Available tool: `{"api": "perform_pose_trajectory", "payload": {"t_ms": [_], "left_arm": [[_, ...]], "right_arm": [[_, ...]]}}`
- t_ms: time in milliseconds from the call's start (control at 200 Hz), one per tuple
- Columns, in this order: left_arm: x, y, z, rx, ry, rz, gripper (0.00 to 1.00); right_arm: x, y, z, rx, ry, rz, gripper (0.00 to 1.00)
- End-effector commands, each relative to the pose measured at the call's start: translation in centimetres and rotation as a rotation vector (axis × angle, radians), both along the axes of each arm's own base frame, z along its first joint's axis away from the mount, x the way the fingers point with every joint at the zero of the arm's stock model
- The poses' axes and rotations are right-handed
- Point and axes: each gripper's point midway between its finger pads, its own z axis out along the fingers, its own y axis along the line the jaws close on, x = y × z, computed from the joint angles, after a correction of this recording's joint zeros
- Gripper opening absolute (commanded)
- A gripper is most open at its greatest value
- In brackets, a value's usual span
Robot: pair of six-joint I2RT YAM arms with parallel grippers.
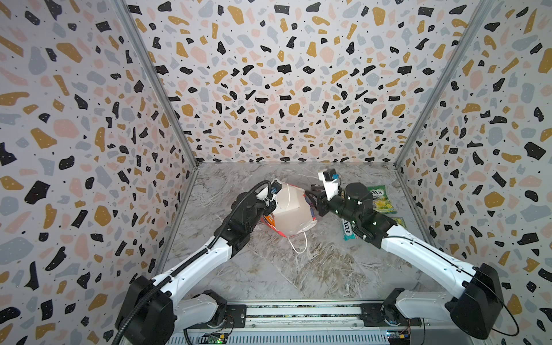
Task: Take the snacks out of the paper bag
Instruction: 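Move the right gripper back into the bag toward the orange Fruits packet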
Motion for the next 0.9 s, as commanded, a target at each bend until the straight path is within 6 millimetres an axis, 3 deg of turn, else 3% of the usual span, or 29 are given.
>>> {"api": "perform_pose_trajectory", "payload": {"t_ms": [0,90,220,380,611,741,896], "left_arm": [[0.5,-0.4,2.7,-0.054,-0.042,-0.004,0.0],[0.6,-1.1,2.5,-0.06,-0.025,-0.035,0.0],[0.6,-2.0,2.5,-0.061,0.003,-0.066,0.0],[0.2,-2.2,3.1,-0.086,0.009,-0.078,0.0],[-0.4,-2.7,3.1,-0.091,0.009,-0.108,0.0],[-0.4,-2.8,3.3,-0.097,0.005,-0.12,0.0],[-0.8,-3.1,3.4,-0.1,-0.001,-0.142,0.0]], "right_arm": [[-4.4,1.5,0.2,0.018,-0.096,0.139,0.26],[-6.6,2.8,-1.2,0.016,-0.118,0.199,0.22],[-6.9,5.3,-3.1,-0.047,-0.127,0.21,0.13],[-5.6,7.9,-5.7,-0.159,-0.13,0.188,0.07],[-3.9,9.1,-8.7,-0.279,-0.169,0.163,0.07],[-3.1,10.3,-10.3,-0.302,-0.157,0.166,0.15],[-1.6,11.6,-11.4,-0.319,-0.133,0.145,0.17]]}}
